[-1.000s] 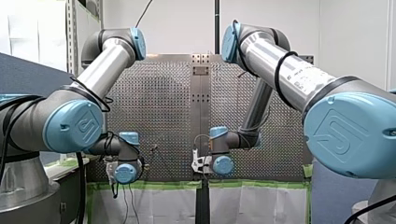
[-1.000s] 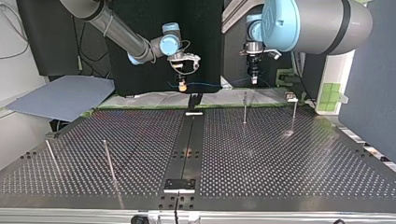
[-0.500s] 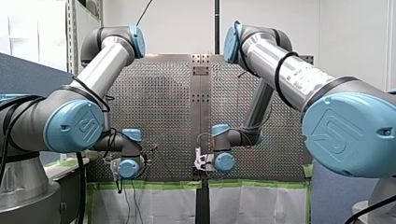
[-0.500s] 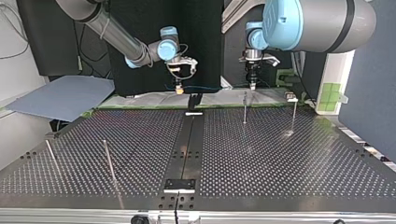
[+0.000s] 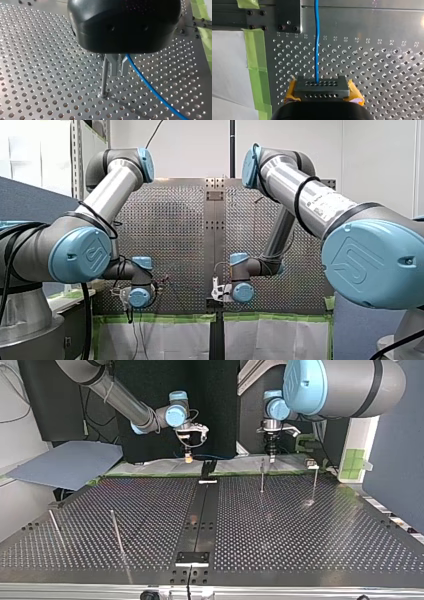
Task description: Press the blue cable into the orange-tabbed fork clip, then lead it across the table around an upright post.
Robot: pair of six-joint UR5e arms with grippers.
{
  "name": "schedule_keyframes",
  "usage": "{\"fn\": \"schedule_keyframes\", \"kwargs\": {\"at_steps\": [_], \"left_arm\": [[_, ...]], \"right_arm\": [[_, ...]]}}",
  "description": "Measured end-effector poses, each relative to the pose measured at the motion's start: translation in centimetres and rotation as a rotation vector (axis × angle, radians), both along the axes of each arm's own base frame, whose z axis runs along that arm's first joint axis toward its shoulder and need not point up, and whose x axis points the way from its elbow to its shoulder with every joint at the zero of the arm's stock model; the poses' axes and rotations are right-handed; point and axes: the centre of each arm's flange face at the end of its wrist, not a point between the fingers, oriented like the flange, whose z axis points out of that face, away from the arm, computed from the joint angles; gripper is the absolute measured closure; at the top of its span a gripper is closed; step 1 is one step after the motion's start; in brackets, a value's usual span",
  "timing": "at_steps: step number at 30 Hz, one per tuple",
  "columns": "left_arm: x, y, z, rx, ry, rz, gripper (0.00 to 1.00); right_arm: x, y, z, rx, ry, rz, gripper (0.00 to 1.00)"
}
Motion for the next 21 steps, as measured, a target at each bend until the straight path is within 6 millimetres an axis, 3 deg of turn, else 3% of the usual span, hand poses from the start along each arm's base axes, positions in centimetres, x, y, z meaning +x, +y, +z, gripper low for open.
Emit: {"fn": "schedule_keyframes", "kwargs": {"at_steps": [14, 21], "left_arm": [[4.0, 0.2, 1.0, -0.025, -0.008, 0.002, 0.89], [4.9, 0.9, 1.2, -0.026, -0.004, 0.016, 0.89]], "right_arm": [[-0.1, -1.5, 0.6, -0.011, -0.015, -0.014, 1.00], [-0.3, -3.1, 1.4, -0.015, -0.018, -0.033, 1.00]]}}
